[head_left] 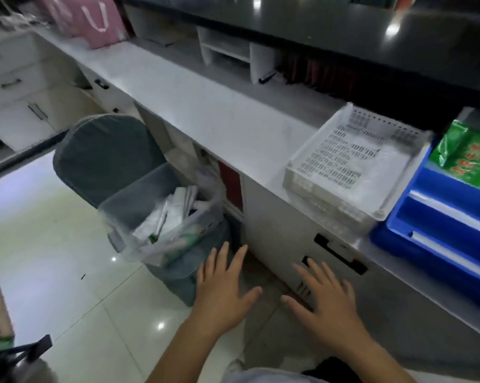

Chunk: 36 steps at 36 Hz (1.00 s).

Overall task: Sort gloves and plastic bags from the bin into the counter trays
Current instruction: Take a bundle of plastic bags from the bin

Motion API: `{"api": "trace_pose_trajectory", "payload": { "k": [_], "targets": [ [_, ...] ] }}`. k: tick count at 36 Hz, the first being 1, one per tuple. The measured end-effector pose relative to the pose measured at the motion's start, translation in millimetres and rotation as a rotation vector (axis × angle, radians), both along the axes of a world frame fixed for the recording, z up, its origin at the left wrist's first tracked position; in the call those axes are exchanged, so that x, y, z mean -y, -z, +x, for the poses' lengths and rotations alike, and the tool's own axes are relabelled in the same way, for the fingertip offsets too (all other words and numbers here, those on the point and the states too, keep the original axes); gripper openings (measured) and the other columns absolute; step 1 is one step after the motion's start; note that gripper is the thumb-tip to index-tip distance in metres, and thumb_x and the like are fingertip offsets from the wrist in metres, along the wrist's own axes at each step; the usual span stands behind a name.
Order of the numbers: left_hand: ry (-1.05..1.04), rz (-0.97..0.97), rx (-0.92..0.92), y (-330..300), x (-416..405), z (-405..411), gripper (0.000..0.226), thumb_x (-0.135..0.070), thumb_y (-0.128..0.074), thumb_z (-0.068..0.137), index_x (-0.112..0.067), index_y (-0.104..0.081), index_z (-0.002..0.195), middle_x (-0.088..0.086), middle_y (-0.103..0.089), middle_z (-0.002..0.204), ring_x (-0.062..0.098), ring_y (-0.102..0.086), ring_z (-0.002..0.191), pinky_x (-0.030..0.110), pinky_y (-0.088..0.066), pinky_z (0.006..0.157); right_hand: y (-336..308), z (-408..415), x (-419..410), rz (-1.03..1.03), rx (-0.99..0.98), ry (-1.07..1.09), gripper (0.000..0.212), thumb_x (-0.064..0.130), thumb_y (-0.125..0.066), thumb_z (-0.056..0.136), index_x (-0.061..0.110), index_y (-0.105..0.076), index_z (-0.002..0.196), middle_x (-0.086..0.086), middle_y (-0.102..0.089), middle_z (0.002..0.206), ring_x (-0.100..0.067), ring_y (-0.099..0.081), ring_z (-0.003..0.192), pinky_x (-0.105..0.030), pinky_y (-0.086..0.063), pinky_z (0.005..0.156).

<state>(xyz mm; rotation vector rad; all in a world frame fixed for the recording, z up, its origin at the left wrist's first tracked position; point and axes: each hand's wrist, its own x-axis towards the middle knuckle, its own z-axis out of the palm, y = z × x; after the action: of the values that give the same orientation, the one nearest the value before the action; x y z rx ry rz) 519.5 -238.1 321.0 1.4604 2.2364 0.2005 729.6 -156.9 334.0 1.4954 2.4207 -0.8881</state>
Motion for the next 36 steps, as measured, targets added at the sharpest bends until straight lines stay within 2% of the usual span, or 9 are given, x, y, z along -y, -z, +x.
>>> {"api": "trace_pose_trajectory", "payload": {
  "k": [9, 18, 25, 29, 33, 36],
  "targets": [
    [-0.301, -0.123, 0.112, 25, 83, -102, 0.088, -0.071, -0.046, 0.086, -0.044, 0.004, 0.154, -0.002, 0.008, 0.166, 0.027, 0.006, 0.152, 0.047, -0.008, 0.121, -6, -112, 20, -0.029, 0.026, -0.197, 0.071, 0.08, -0.031, 0.086, 0.054, -0.017, 0.151, 0.015, 0.0, 0.165, -0.011, 0.007, 0.152, -0.051, -0.004, 0.12],
    [-0.428, -0.303, 0.222, 72, 95, -184, 0.092, -0.074, -0.045, 0.081, -0.048, 0.008, 0.152, -0.005, 0.014, 0.165, 0.026, 0.008, 0.152, 0.046, -0.007, 0.121, 49, -221, -14, -0.091, 0.115, -0.271, 0.072, 0.078, -0.034, 0.086, 0.051, -0.017, 0.152, 0.009, -0.003, 0.167, -0.016, 0.004, 0.152, -0.053, -0.005, 0.12],
    [-0.412, -0.424, 0.133, 61, 69, -297, 0.09, -0.07, -0.049, 0.084, -0.043, 0.002, 0.154, -0.005, 0.01, 0.166, 0.026, 0.002, 0.152, 0.047, -0.012, 0.12, 115, -347, -65, -0.142, 0.191, -0.329, 0.077, 0.071, -0.038, 0.089, 0.041, -0.016, 0.155, -0.002, -0.002, 0.167, -0.026, 0.002, 0.153, -0.059, 0.0, 0.117],
    [-0.348, -0.364, 0.093, 51, 27, -361, 0.087, -0.067, -0.051, 0.087, -0.043, -0.002, 0.154, -0.003, 0.004, 0.166, 0.025, 0.0, 0.152, 0.047, -0.011, 0.121, 142, -405, -82, -0.175, 0.198, -0.394, 0.077, 0.068, -0.041, 0.087, 0.041, -0.016, 0.155, -0.002, -0.004, 0.167, -0.029, 0.001, 0.152, -0.064, 0.003, 0.116],
    [-0.295, -0.286, 0.092, 51, -21, -415, 0.081, -0.06, -0.055, 0.088, -0.042, -0.011, 0.154, 0.0, -0.008, 0.166, 0.025, -0.01, 0.151, 0.047, -0.018, 0.12, 159, -444, -89, -0.27, 0.294, -0.507, 0.082, 0.073, -0.039, 0.087, 0.041, -0.011, 0.156, -0.001, 0.01, 0.167, -0.032, 0.009, 0.151, -0.067, 0.005, 0.113],
    [-0.213, -0.352, 0.109, 64, -43, -440, 0.081, -0.057, -0.057, 0.087, -0.042, -0.014, 0.154, 0.002, -0.011, 0.166, 0.027, -0.013, 0.151, 0.047, -0.022, 0.119, 164, -459, -87, -0.347, 0.365, -0.545, 0.083, 0.073, -0.04, 0.088, 0.039, -0.007, 0.157, 0.0, 0.016, 0.166, -0.033, 0.013, 0.151, -0.067, 0.005, 0.113]
  ]
}}
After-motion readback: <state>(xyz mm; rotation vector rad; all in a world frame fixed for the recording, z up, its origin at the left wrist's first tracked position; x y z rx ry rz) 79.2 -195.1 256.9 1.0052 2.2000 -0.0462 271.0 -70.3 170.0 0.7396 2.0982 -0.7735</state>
